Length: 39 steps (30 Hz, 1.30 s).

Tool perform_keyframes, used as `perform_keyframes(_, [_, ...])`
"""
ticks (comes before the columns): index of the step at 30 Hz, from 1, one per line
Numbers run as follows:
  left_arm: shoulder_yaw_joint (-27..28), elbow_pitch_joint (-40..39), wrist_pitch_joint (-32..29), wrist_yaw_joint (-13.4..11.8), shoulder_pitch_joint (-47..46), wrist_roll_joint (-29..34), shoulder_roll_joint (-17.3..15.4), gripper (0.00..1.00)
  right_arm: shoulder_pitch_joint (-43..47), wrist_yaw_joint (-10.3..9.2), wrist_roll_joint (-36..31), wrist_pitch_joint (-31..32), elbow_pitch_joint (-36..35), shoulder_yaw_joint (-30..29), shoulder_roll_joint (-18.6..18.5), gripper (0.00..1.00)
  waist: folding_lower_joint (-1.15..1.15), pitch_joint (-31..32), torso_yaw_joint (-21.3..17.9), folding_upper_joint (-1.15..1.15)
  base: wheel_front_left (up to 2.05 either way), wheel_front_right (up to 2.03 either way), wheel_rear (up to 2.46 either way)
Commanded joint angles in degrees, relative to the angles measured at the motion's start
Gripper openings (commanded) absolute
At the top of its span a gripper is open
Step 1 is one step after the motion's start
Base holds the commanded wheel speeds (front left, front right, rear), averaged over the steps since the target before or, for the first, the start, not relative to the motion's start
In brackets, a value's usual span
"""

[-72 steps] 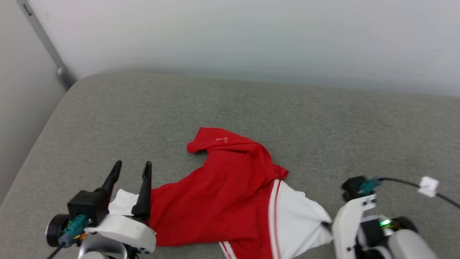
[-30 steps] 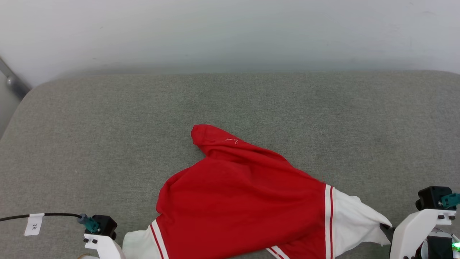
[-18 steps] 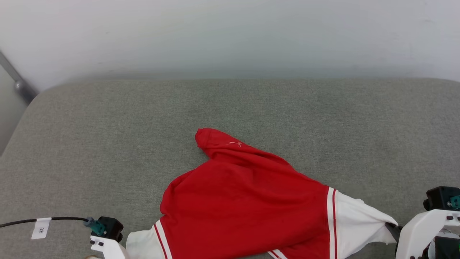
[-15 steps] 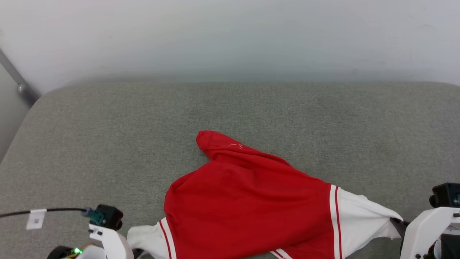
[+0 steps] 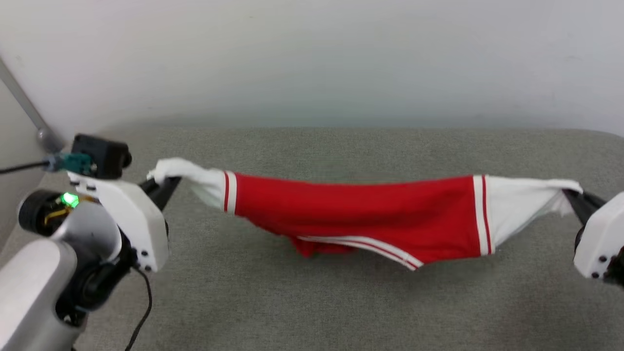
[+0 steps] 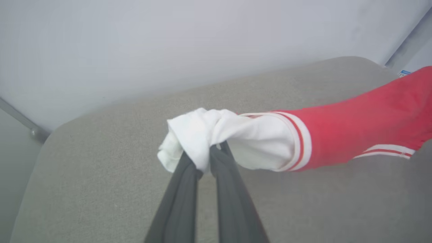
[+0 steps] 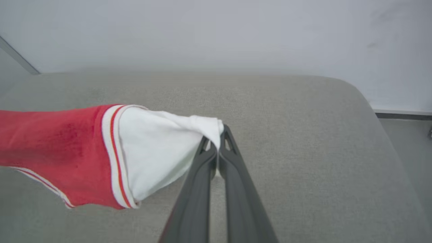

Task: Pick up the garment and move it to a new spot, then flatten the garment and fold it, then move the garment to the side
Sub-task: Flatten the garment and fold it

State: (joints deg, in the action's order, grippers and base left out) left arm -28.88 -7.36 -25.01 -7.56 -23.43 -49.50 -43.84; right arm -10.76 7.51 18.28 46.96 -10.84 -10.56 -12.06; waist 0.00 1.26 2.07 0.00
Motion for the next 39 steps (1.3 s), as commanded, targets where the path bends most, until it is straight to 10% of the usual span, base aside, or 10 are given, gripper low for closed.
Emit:
perform_keyframes(1, [0.6, 0.1, 0.5, -0.2, -2.1, -0.1, 0.9, 0.0, -2.1, -0.04, 0.3, -0.5, 0.0, 0.0, -0.5, 0.0, 0.0, 0.0, 0.0, 0.0, 0.0, 0.0, 0.0])
perform_keyframes(19, [5.0, 24.1, 5.9, 2.0, -42.3, 5.9, 10.3, 0.0, -44.1, -0.06, -3.2, -9.8, 18.4, 5.6, -9.9, 0.0, 0.0, -12.4, -3.1, 0.0, 0.0, 0.0, 0.0])
perform_keyframes(39, [6.9, 44.5, 17.0, 5.5, -66.5, 10.3, 12.4, 0.0, -71.4, -0.06, -8.7, -28.6, 40.2, 11.7, -4.9, 0.0, 0.0, -33.2, -8.3, 0.0, 0.0, 0.0, 0.0])
